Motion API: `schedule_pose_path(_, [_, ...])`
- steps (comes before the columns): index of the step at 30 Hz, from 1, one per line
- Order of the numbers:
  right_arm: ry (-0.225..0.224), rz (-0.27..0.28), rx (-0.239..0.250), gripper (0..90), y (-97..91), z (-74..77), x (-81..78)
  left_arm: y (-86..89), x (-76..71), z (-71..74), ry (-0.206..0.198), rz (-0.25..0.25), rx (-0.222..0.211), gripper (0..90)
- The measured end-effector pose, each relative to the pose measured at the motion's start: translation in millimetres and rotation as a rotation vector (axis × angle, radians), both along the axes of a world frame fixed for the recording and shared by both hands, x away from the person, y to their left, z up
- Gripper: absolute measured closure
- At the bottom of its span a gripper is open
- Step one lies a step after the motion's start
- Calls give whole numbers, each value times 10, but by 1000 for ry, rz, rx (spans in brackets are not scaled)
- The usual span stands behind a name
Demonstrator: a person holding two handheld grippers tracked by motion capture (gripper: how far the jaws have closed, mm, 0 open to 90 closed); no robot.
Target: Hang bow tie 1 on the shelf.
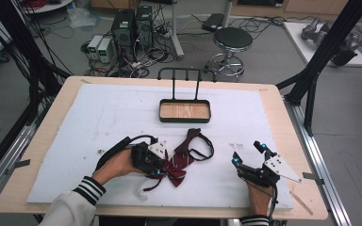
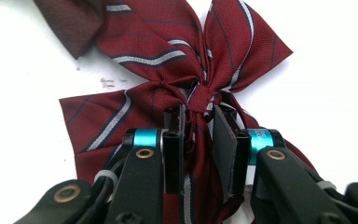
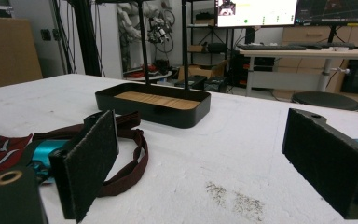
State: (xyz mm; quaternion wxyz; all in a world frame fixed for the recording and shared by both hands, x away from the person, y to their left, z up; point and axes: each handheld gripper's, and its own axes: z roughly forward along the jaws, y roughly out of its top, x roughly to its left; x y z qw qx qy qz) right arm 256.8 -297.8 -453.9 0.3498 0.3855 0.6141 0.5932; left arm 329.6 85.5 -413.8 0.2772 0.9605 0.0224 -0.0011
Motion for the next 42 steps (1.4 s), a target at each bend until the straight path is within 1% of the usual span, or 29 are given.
schedule_pose_path(4, [0,0,0,99,0,0,0,40,11,28,-13,10,-15,738])
schedule_pose_path(6, [-1,-1,-1,99,0,0,0,52,9,43,-17,21,-30,738])
schedule_pose_path(7, [0,-1,-1,99,0,0,0,52,9,43,-17,21,-30,738])
schedule_pose_path(8, [-1,-1,-2,99,-1,0,0,62,3,63,-37,30,-51,738])
schedule_pose_path(11, [-4,-1,-4,99,-2,0,2,81,-3,98,-56,44,-86,738])
schedule_pose_path(12, [-4,-1,-3,99,0,0,2,81,-3,98,-56,44,-86,738])
schedule_pose_path(14, [-4,-1,-3,99,-1,0,2,105,-6,123,-65,58,-120,739])
schedule_pose_path(17, [-4,-1,-4,99,-1,0,2,131,1,147,-75,70,-138,740])
schedule_pose_path(19, [-4,-1,-4,99,-2,0,2,145,5,157,-74,79,-160,741])
schedule_pose_path(27, [-1,-1,0,99,2,0,1,188,22,182,-65,105,-202,742])
schedule_pose_path(31, [-1,-1,-1,99,1,0,1,210,30,199,-69,111,-222,742])
schedule_pose_path(34, [-1,-1,-1,99,0,0,0,233,35,228,-79,118,-244,742])
schedule_pose_path(35, [-4,-1,-3,99,0,0,2,238,32,233,-79,127,-262,742])
schedule_pose_path(37, [-4,-1,-4,99,0,0,2,256,36,255,-83,135,-275,743])
schedule_pose_path(40, [-5,-2,-5,99,0,-1,3,280,36,280,-101,151,-298,743])
schedule_pose_path(42, [-5,-2,-6,99,-1,0,3,300,39,296,-108,161,-326,743])
